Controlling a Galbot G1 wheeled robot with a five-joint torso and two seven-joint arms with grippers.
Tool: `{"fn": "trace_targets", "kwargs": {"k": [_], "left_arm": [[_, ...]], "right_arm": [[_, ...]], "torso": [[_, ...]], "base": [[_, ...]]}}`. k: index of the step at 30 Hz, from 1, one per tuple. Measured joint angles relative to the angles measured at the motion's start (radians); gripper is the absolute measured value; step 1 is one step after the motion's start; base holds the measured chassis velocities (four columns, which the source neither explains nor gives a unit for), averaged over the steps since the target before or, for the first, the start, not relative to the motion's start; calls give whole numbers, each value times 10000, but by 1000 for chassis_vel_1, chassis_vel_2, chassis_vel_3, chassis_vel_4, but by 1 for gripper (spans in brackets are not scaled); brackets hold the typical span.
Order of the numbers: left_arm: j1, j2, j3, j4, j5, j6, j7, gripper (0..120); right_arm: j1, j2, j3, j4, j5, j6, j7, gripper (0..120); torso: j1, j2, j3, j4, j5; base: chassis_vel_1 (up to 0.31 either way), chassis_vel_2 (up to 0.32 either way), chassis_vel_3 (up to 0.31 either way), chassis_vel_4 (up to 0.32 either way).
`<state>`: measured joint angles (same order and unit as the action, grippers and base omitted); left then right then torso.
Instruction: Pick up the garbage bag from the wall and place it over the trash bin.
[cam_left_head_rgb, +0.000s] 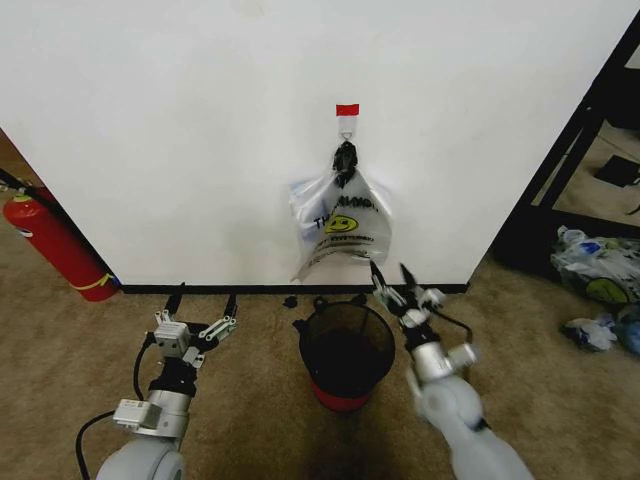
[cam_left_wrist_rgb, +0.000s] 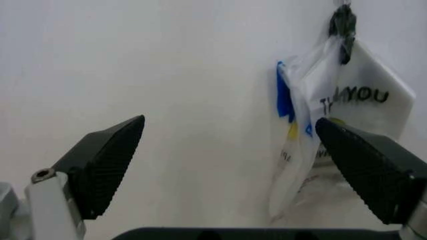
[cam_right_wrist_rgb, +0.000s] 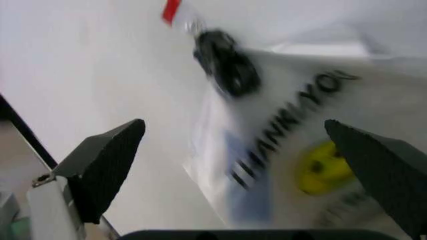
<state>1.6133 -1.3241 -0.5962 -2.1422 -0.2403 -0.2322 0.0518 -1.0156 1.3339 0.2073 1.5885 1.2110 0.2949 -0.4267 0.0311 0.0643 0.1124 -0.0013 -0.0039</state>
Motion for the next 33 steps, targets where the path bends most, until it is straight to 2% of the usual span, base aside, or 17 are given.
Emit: {"fn": "trace_targets", "kwargs": {"k": [3,11,15,19,22,30,33], "left_arm": [[11,48,-209,100,0,13,-4,100],[6,69,-479,257,-11,11,-14,100],[1,57,-529,305,-15,7,-19,100],[-63,48,-590,396,-28,5,-25,100],[-99,50,-627,460,-46,5,-31,100],[-298,39,-534,714,-62,1,-42,100],[-312,61,-535,740,-62,-3,-43,100]], "right_arm": [[1252,650,-119,-963,1567,-268,-708,100],[2786,1463,-163,-2530,2311,-895,-1731,100],[3266,1776,-99,-3184,2334,-1000,-2008,99],[3799,2085,14,-3905,2243,-1079,-2229,90],[3973,2151,30,-4201,2183,-1110,-2311,87],[4123,2058,40,-4897,1657,-1167,-2381,88],[4224,2072,85,-5091,1571,-1168,-2380,79]], "torso": [[0,0,-1,-1,1],[0,0,-2,-2,1],[0,-1,0,1,4],[0,0,-1,-1,4],[0,0,-1,-1,3],[0,0,-2,-2,6],[-1,0,-2,-1,6]], "base": [[0,0,0,0],[0,0,0,0],[0,0,0,0],[0,0,0,0],[0,0,0,0],[0,0,0,0],[0,0,0,0]]}}
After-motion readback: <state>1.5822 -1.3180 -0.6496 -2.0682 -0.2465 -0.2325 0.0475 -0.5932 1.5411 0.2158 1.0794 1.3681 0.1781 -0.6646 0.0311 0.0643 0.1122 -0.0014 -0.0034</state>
